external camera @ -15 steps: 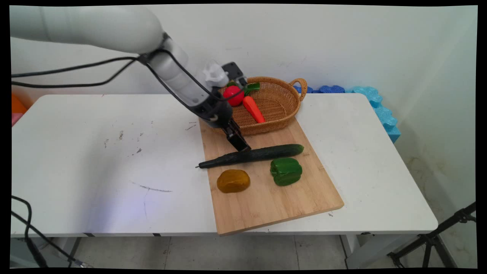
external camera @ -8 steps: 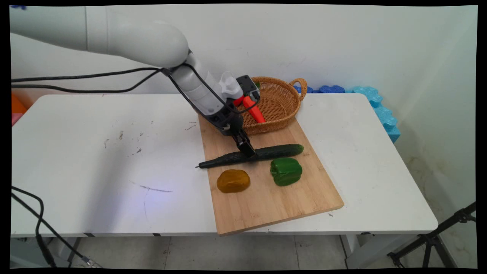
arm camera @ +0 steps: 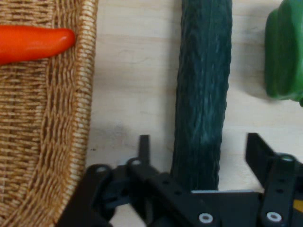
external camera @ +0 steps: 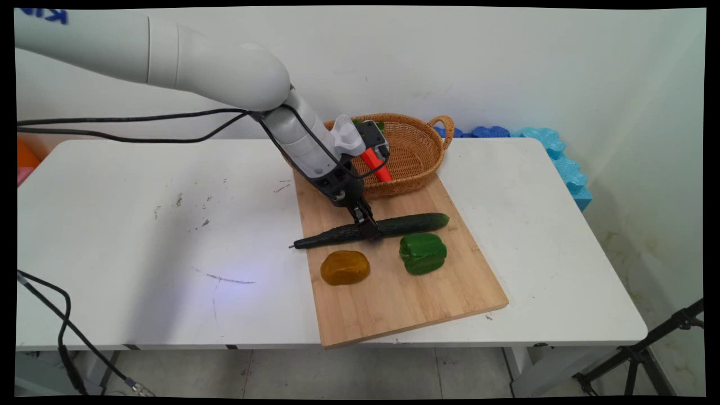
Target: Pick up the cucumber from the cutting board, then place the picked object in the vegetable basket
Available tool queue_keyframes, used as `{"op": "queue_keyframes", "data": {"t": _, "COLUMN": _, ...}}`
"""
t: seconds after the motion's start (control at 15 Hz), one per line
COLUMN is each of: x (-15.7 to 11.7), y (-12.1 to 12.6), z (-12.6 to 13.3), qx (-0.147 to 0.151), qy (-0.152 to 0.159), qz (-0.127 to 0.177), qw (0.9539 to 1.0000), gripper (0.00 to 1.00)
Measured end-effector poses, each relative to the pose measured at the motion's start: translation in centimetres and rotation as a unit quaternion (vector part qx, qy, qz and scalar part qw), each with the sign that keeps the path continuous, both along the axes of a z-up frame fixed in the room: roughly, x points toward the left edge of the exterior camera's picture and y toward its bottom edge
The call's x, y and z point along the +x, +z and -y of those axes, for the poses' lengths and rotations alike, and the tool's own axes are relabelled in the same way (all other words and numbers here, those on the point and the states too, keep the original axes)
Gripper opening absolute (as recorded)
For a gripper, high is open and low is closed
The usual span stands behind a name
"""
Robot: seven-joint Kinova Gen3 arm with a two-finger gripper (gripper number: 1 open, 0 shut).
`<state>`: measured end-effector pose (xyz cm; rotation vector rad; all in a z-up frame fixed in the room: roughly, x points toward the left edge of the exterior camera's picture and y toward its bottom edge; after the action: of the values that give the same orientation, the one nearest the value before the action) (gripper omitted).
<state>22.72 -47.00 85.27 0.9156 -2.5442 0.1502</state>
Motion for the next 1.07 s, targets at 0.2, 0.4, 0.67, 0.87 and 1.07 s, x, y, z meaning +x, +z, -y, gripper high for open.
{"op": "queue_keyframes", "data": {"t": 0.2, "x": 0.0, "y": -0.4, "z": 0.0, "qx": -0.001, "qy": -0.005, "qz": 0.004, "qw": 1.0, "gripper": 0.0}}
{"op": "queue_keyframes", "data": {"t": 0.4, "x": 0.1, "y": -0.6, "z": -0.1, "qx": -0.001, "qy": -0.01, "qz": 0.005, "qw": 0.9999, "gripper": 0.0}}
{"op": "queue_keyframes", "data": {"t": 0.67, "x": 0.1, "y": -0.4, "z": -0.3, "qx": -0.005, "qy": -0.017, "qz": 0.004, "qw": 0.9998, "gripper": 0.0}}
{"op": "queue_keyframes", "data": {"t": 0.87, "x": 0.3, "y": 0.6, "z": -0.6, "qx": -0.011, "qy": -0.021, "qz": 0.0, "qw": 0.9997, "gripper": 0.0}}
{"op": "queue_keyframes", "data": {"t": 1.07, "x": 0.4, "y": 2.4, "z": -0.7, "qx": -0.02, "qy": -0.022, "qz": -0.008, "qw": 0.9995, "gripper": 0.0}}
